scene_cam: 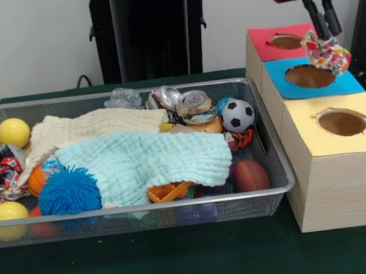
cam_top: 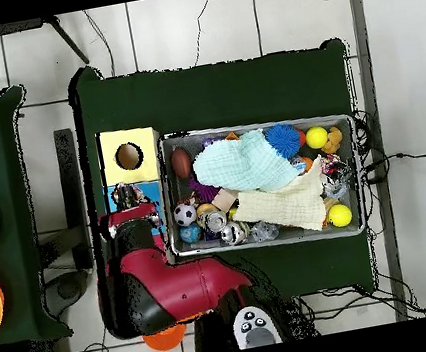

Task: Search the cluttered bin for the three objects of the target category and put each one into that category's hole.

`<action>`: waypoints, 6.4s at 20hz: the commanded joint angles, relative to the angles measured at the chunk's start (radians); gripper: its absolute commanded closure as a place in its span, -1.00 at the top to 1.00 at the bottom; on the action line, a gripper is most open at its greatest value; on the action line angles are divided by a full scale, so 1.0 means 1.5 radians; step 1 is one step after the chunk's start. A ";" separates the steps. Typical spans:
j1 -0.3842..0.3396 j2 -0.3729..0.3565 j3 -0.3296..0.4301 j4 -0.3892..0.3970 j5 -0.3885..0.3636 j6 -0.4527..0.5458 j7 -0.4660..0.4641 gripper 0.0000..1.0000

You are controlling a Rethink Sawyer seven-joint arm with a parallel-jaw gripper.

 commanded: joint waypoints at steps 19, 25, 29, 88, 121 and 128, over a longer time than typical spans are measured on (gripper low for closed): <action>0.068 0.096 -0.071 -0.101 0.084 -0.080 0.097 -1.00; 0.101 0.129 -0.101 -0.134 0.114 -0.080 0.083 -1.00; 0.110 0.146 -0.114 -0.153 0.119 -0.092 0.085 -1.00; 0.247 0.289 -0.250 -0.275 0.215 -0.090 0.090 -1.00; 0.335 0.325 -0.368 -0.310 0.237 0.219 -0.033 1.00; 0.366 0.359 -0.393 -0.348 0.175 0.335 -0.014 1.00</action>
